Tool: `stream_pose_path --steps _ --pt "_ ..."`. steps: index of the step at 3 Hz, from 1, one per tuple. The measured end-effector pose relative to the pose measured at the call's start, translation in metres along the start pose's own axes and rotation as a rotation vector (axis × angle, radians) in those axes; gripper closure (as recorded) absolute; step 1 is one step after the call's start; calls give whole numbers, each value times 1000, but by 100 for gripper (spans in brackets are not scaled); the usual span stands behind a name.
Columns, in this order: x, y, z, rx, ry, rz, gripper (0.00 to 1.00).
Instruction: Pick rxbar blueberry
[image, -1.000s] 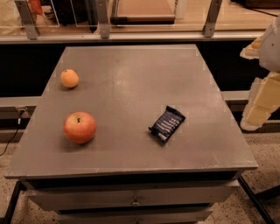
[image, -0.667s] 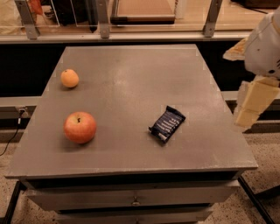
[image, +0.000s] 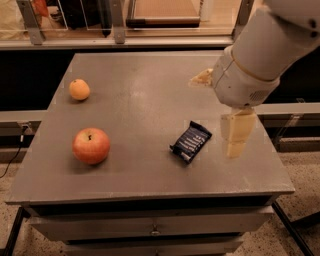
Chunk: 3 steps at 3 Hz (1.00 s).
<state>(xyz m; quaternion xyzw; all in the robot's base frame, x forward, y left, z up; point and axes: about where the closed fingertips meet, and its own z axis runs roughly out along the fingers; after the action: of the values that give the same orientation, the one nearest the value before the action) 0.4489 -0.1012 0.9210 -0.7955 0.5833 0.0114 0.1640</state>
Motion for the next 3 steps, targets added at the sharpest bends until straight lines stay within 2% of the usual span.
stream_pose_path --steps 1,2,3 --pt "-16 -4 31 -58 10 -119 0" --pt "-19 -12 62 -109 28 -181 0" --pt "-12 -19 87 -146 49 -217 0"
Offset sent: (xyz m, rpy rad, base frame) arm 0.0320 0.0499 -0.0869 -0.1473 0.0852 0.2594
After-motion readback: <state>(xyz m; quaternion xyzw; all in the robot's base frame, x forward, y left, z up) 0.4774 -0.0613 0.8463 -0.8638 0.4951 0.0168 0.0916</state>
